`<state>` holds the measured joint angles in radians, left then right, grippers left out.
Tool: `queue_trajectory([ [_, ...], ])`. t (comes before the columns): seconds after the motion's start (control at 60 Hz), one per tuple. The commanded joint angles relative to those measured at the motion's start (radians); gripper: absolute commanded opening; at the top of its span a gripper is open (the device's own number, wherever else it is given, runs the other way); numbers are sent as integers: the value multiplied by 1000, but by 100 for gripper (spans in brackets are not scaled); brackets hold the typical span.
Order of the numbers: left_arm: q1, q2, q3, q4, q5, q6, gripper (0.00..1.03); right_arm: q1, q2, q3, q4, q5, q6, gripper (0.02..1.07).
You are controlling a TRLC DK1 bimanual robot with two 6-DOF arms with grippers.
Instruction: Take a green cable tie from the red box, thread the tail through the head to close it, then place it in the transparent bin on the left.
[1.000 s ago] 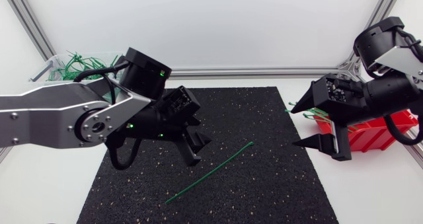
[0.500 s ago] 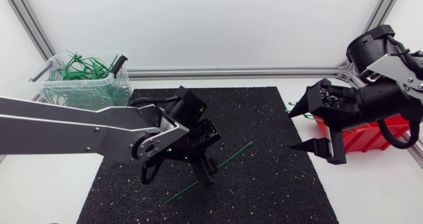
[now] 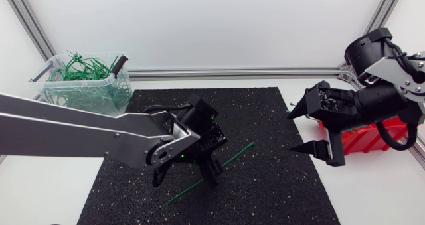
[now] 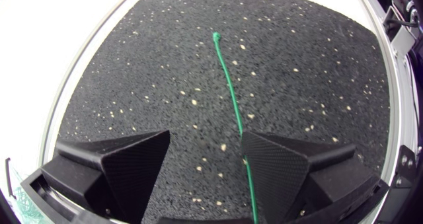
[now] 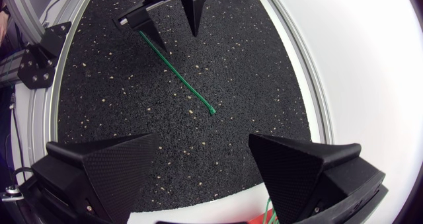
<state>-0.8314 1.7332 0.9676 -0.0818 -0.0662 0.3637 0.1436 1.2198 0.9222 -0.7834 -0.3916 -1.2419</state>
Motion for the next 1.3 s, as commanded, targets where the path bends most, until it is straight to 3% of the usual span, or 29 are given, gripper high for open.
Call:
queue_trajectory([
  [0.0,5,37,-32,54,-30,18,75,8,12,-25,-1,2,-2,102],
  [0.3,-38,45,-63,54,-38,24,75,8,9,-34,1,5,-2,102],
  [0.65,-38,51,-38,16,-30,21,75,7,-8,-48,1,13,-2,102],
  [1.017,-28,63,-20,-12,-3,17,71,5,-22,-52,-1,13,-5,102],
  [1.283,41,22,-29,5,-3,24,70,-2,-25,-60,-1,14,-13,102],
])
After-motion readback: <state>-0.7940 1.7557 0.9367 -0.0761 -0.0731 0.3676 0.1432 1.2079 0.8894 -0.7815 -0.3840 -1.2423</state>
